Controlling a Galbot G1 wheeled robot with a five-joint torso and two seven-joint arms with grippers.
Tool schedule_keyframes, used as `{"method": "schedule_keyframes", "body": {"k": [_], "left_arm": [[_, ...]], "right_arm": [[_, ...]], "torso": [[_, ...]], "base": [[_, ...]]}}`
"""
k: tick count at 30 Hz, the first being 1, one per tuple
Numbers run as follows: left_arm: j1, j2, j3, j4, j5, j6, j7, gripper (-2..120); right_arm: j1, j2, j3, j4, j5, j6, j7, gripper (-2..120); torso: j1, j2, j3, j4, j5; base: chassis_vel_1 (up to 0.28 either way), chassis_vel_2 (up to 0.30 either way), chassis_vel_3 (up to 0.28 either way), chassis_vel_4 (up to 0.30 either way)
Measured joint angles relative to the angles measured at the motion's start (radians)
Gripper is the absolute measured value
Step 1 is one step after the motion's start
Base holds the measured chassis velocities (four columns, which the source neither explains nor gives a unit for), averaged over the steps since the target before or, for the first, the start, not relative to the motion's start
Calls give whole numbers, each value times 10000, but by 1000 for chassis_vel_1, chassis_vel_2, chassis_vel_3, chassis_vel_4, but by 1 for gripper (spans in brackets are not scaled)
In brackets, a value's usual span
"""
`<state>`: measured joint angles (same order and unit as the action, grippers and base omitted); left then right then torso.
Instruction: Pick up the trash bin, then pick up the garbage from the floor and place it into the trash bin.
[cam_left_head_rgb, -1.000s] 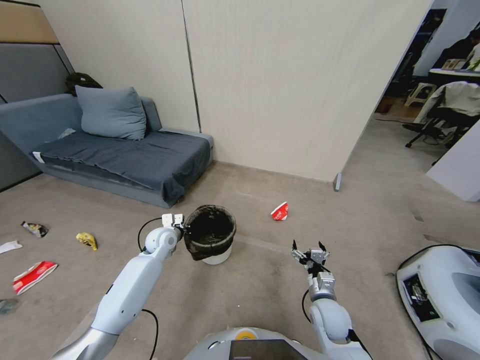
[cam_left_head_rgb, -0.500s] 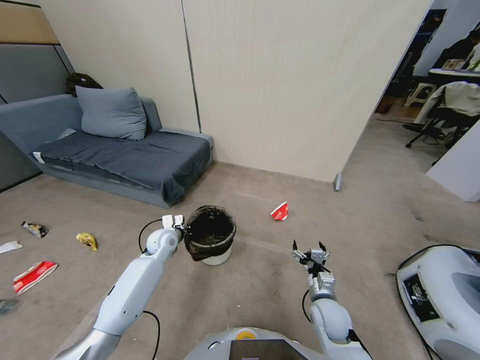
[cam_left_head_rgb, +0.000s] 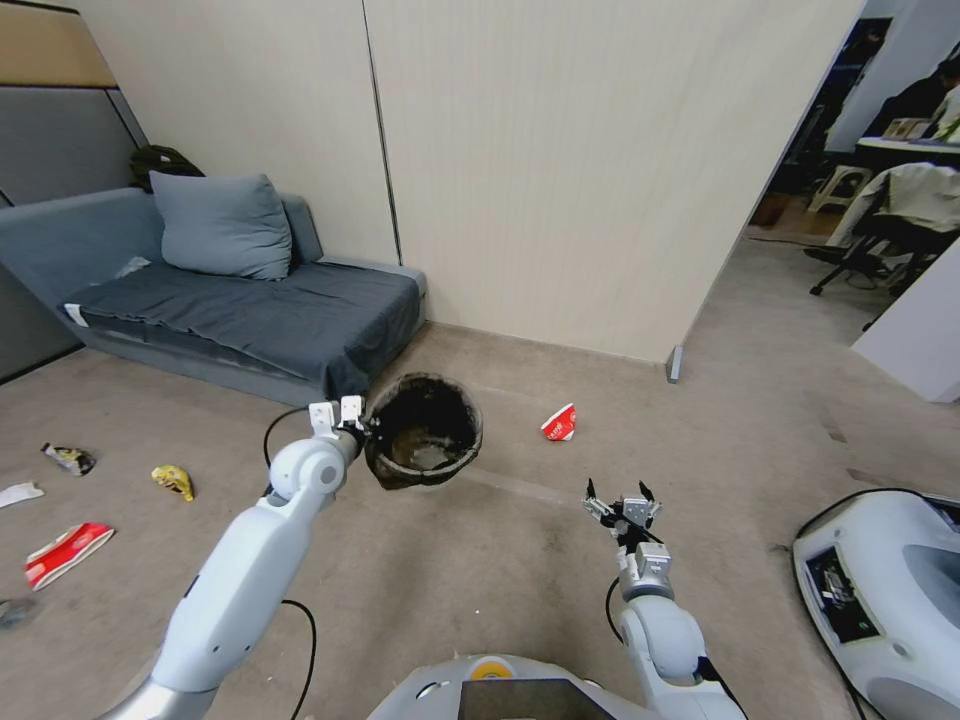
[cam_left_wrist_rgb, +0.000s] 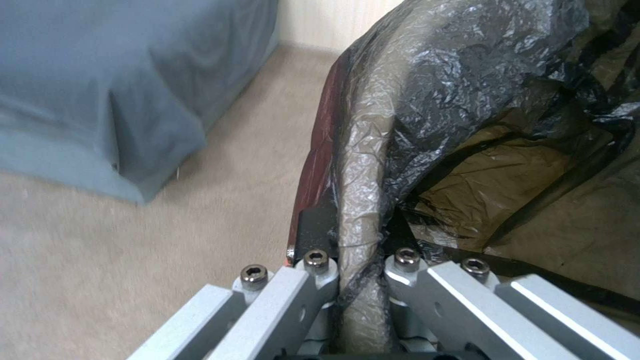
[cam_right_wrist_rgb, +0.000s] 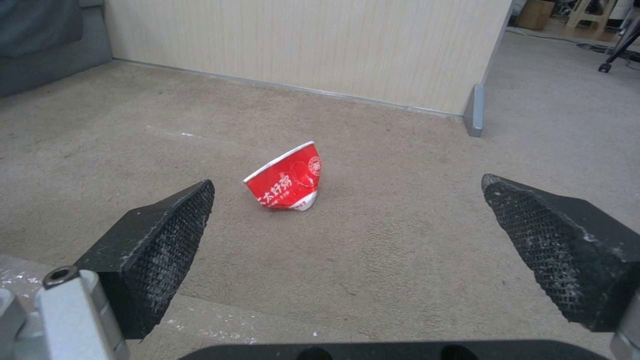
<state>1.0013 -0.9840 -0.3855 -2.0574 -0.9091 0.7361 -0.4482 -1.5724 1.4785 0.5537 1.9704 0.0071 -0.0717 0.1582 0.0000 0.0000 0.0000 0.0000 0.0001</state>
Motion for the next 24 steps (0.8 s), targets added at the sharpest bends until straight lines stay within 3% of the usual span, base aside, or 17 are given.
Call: {"method": "schedule_keyframes", "body": {"k": [5, 13, 24], "left_arm": [[918, 25, -476, -1566, 415, 0, 164, 0], [2052, -60, -1110, -2752, 915, 0, 424, 0], [2315, -318, -1235, -2848, 1233, -3, 501, 0]], "right_arm": [[3, -1, 31, 0, 3, -3, 11, 100], [-84, 3, 90, 142, 23, 42, 23, 100], [-38, -38, 207, 261, 169, 132, -129, 100]], "torso": [[0, 0, 0, 0, 0], [0, 1, 0, 1, 0], [0, 1, -1, -1, -1]], "base": [[0, 0, 0, 0], [0, 0, 0, 0], [0, 0, 0, 0]]}}
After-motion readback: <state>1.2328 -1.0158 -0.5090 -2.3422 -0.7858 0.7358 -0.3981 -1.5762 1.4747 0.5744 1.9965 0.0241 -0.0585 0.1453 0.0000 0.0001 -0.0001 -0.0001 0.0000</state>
